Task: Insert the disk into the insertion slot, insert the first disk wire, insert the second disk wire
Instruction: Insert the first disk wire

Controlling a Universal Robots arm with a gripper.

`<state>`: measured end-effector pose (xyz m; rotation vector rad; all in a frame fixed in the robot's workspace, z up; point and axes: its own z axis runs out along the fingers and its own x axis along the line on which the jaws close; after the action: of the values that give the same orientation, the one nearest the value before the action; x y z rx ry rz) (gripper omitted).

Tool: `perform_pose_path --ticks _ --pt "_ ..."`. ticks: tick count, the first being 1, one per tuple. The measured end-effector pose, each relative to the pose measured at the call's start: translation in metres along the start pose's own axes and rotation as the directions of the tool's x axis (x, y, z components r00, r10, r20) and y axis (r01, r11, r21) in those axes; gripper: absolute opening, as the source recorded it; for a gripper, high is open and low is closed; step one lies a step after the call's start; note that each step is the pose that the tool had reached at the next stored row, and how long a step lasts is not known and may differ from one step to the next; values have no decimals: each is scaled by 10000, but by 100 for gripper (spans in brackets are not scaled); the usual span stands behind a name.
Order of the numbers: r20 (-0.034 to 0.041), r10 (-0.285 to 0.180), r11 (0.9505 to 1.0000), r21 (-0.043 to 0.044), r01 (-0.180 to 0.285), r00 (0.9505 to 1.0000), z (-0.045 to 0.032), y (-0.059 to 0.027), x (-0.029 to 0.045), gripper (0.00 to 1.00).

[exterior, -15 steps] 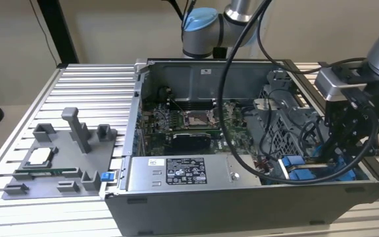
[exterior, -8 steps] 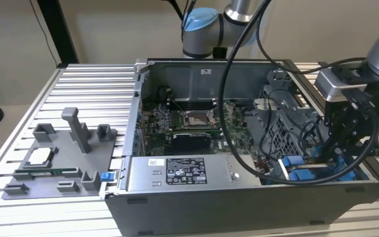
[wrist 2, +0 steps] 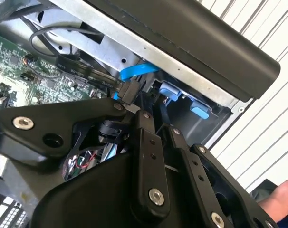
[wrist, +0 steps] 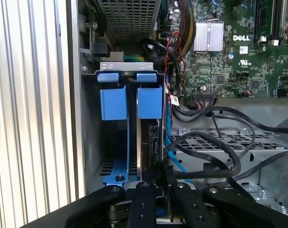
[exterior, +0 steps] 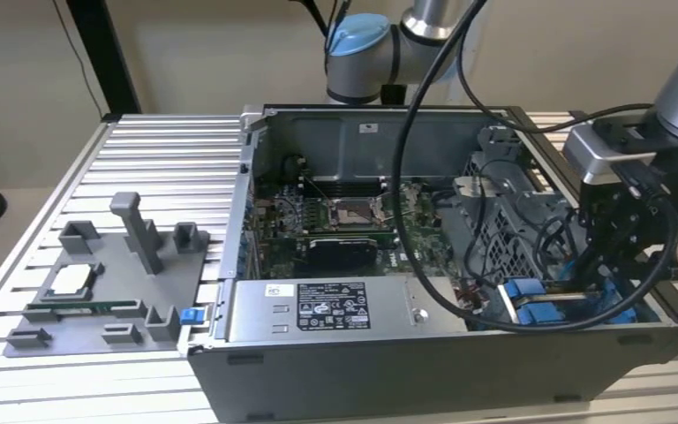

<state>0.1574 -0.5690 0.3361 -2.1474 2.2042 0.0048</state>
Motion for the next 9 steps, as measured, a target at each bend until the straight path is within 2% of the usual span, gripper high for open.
perform_pose_path --ticks 6,9 --pt "31 -160 9999 -10 160 9999 -22 -2 -1 0" --pt "18 -165 9999 -8 165 9999 -92 -5 -2 0"
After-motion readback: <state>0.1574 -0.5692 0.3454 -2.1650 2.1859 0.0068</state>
